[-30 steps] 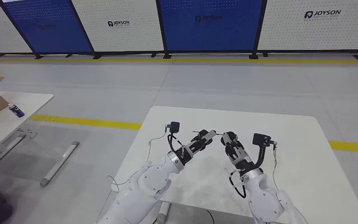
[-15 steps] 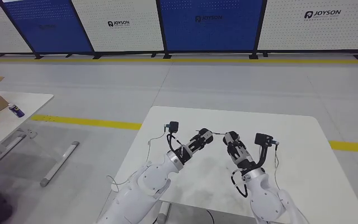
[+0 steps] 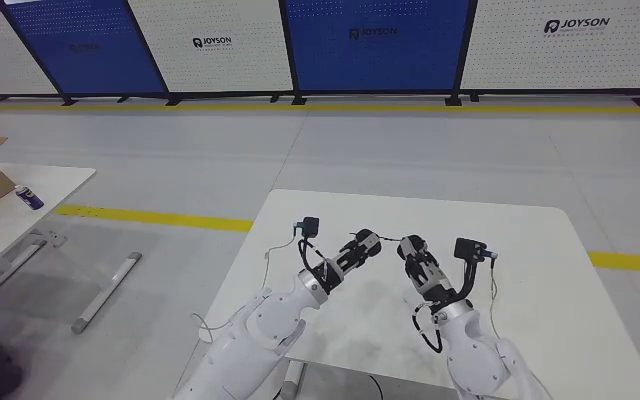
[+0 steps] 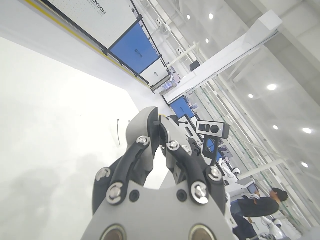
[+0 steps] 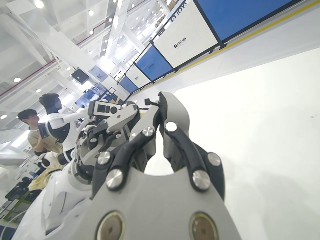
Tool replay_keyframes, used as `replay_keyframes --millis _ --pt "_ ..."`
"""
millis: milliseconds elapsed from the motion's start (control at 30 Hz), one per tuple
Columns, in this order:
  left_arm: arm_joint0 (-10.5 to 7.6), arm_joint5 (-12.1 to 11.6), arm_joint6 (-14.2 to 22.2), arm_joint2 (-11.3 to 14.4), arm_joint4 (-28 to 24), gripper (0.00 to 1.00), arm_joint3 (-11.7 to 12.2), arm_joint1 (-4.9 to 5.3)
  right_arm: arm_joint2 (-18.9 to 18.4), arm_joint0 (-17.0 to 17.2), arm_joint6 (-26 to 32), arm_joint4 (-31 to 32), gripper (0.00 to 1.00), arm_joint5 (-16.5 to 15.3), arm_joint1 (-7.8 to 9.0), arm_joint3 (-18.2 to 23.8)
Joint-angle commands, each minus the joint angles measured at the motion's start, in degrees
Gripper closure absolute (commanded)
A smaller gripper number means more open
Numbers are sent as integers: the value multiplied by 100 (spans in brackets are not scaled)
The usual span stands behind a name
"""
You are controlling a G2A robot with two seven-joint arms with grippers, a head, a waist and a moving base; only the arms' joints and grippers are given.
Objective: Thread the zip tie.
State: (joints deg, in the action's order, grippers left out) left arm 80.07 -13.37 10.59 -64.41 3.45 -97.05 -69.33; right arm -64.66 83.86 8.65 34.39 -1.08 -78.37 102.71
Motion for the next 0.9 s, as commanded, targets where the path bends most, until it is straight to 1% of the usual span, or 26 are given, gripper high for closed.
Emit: replay_keyframes --millis 0,33,267,333,400,467,533,567,767,800,867 --pt "8 6 -27 -5 -9 100 -3 -1 2 3 15 -5 31 -31 2 2" --pt "14 17 -56 -9 -24 100 -4 -3 0 6 17 -2 0 -44 3 3" --pt "18 128 -326 -24 -156 100 -10 -29 -16 51 74 68 0 -93 19 -3" --pt "20 175 -452 -15 -280 100 -48 -47 -39 59 72 54 0 -69 22 -10" --pt "40 155 -566 -16 -495 100 -100 -66 -106 76 46 24 0 -16 27 -8" --pt "41 141 -608 -41 -685 100 -147 -78 -188 106 50 56 0 108 37 -20" --pt "58 202 -628 -45 -750 100 -168 -83 -230 82 312 184 0 346 54 -53" --pt "52 257 -606 -45 -704 100 -172 -81 -238 74 353 172 0 376 54 -55" --pt "52 257 -606 -45 -704 100 -172 -81 -238 74 353 172 0 376 54 -55" --pt "52 257 -606 -45 -704 100 -172 -81 -253 71 318 218 0 397 56 -57" --pt "67 248 -589 -27 -870 100 -197 -92 -237 42 -22 1034 0 613 76 -75"
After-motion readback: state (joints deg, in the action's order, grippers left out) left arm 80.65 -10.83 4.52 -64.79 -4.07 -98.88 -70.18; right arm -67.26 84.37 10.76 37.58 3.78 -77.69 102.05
